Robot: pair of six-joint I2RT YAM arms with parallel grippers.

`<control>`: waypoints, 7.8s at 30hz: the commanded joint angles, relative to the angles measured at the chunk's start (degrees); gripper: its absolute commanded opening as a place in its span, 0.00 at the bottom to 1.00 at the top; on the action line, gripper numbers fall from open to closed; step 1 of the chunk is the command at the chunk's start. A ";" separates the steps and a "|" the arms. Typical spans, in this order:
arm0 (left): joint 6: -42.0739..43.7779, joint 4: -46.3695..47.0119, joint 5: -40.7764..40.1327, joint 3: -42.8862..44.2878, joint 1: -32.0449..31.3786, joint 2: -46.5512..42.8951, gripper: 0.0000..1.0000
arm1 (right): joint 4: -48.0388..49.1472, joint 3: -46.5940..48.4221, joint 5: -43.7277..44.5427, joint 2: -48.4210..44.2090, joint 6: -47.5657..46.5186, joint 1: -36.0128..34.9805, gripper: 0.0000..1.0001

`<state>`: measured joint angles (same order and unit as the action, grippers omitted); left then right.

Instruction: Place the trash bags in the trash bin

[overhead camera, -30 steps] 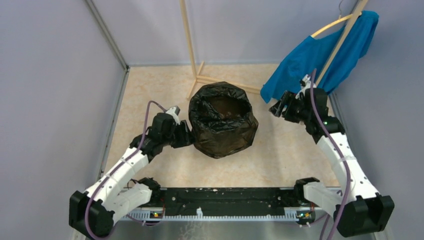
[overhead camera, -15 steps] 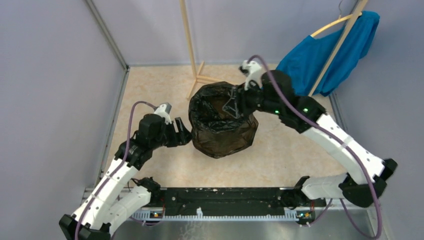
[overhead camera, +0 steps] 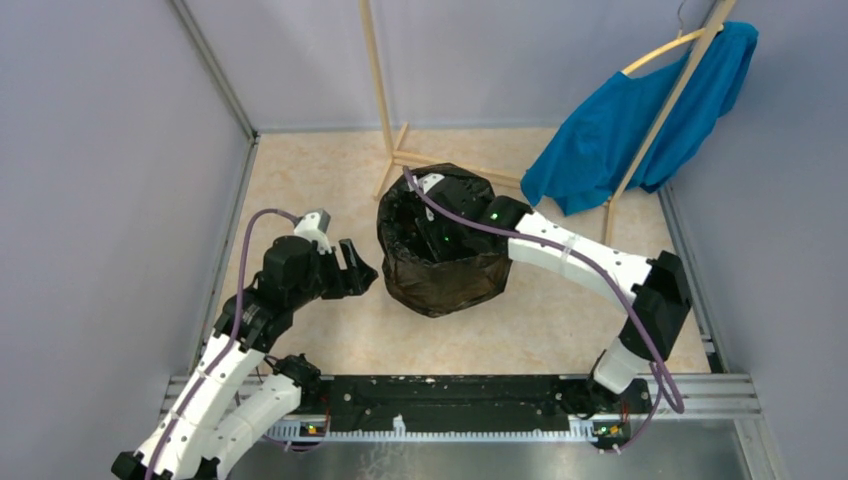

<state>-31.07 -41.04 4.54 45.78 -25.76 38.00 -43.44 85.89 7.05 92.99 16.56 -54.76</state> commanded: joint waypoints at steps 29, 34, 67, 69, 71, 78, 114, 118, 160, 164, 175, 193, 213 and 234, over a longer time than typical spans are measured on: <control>2.09 -1.01 -1.06 1.51 0.15 -2.47 0.84 | 24.51 -4.33 12.37 10.62 -2.49 1.91 0.81; 1.89 -0.24 -0.63 1.11 0.09 -2.21 0.84 | 29.63 -7.92 10.77 12.99 -1.71 1.85 0.82; -1.25 3.75 4.23 -1.57 0.10 -1.63 0.84 | 9.01 -4.15 2.12 -0.26 -0.49 0.80 0.33; -1.43 3.69 4.45 -1.47 0.09 -1.46 0.84 | 9.84 -4.72 3.00 1.48 -0.98 0.77 0.26; -1.40 3.51 4.36 -1.33 0.09 -1.68 0.84 | 11.31 -5.36 3.69 3.06 -1.32 0.80 0.23; -1.10 2.72 3.44 -0.75 0.09 -2.02 0.85 | 14.84 -4.42 3.08 11.70 -1.06 0.80 0.22; -1.88 4.72 5.06 -2.71 0.11 -1.08 0.85 | 0.55 9.45 3.14 1.14 -0.01 1.24 0.60; -1.91 4.79 5.05 -2.78 0.10 -1.00 0.85 | -0.61 13.18 2.93 -1.18 -0.99 1.24 0.64; -2.38 5.71 2.16 -3.62 0.09 0.12 0.86 | 1.19 3.94 18.49 -21.36 -1.47 0.27 0.65; -3.15 6.30 1.93 -4.20 0.11 0.05 0.86 | 2.47 -0.25 23.67 -29.22 -0.36 0.27 0.69; -5.30 5.24 -3.95 -3.20 0.09 -2.95 0.87 | 7.90 -19.05 26.72 -37.87 2.73 10.39 0.70; -5.14 5.56 -15.08 3.27 0.40 6.20 0.92 | 22.81 -30.94 2.47 -33.99 9.03 14.45 0.62; -1.82 22.22 15.06 8.05 11.52 26.60 0.84 | 31.56 -33.70 -0.09 -31.28 4.99 15.60 0.72; -13.75 20.42 19.56 -3.24 -1.21 10.15 0.82 | 22.69 -36.22 -15.88 -43.73 6.37 15.54 0.75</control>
<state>-39.35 -22.81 18.09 43.90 -21.32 51.24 -24.32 47.66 1.50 51.22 18.41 -38.06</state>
